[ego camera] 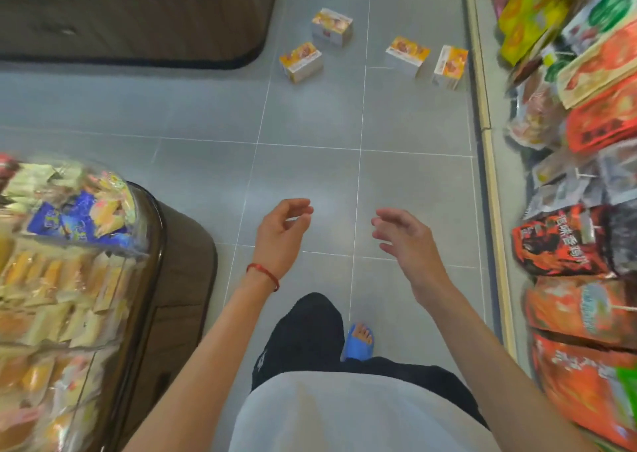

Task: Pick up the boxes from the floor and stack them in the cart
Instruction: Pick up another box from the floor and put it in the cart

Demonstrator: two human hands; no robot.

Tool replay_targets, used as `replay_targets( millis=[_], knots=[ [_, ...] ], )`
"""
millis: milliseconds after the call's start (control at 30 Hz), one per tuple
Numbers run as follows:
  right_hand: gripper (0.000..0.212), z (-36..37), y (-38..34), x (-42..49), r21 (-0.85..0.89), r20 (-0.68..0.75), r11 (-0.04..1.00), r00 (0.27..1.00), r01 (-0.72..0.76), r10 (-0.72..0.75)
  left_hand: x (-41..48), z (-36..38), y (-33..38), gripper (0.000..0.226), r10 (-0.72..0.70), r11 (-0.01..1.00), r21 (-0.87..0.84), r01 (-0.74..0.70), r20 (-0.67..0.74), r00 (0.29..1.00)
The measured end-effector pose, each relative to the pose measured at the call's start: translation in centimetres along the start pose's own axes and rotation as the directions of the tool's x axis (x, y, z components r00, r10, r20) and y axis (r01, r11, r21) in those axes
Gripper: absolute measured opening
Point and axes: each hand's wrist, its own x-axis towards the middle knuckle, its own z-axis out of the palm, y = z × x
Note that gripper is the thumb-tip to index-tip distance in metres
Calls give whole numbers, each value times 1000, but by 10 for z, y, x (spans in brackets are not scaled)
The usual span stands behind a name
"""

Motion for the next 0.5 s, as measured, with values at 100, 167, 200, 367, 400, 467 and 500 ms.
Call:
replay_targets(
  millis=[100, 167, 200, 367, 400, 467, 500],
  knots=[
    [18, 10, -36, 69, -29, 24, 999, 999, -23, 24, 69, 3, 14, 24, -25, 999, -21, 25, -19, 1000],
    [19, 20, -59, 116, -41, 42, 999, 999, -33, 35, 118, 3, 20, 24, -41, 999, -28, 41, -21, 999],
    [18, 25, -71, 141, -48, 42, 998, 998, -36, 38, 145, 3, 23, 25, -51, 998, -35, 50, -21, 998],
    [15, 56, -138, 252, -56, -6, 996, 998, -64, 64, 278, -7, 50, 27, -93, 994, -64, 92, -20, 995],
    [15, 63, -153, 270, -58, -9, 995, 997, -78, 77, 300, -11, 59, 27, -103, 992, -74, 101, -23, 994],
    [18, 77, -181, 309, -56, -6, 995, 996, -87, 87, 345, -17, 76, 27, -108, 991, -85, 106, -22, 994],
    [20, 84, -194, 327, -49, -6, 994, 995, -96, 96, 368, -19, 83, 27, -121, 990, -82, 119, -18, 993]
  ],
)
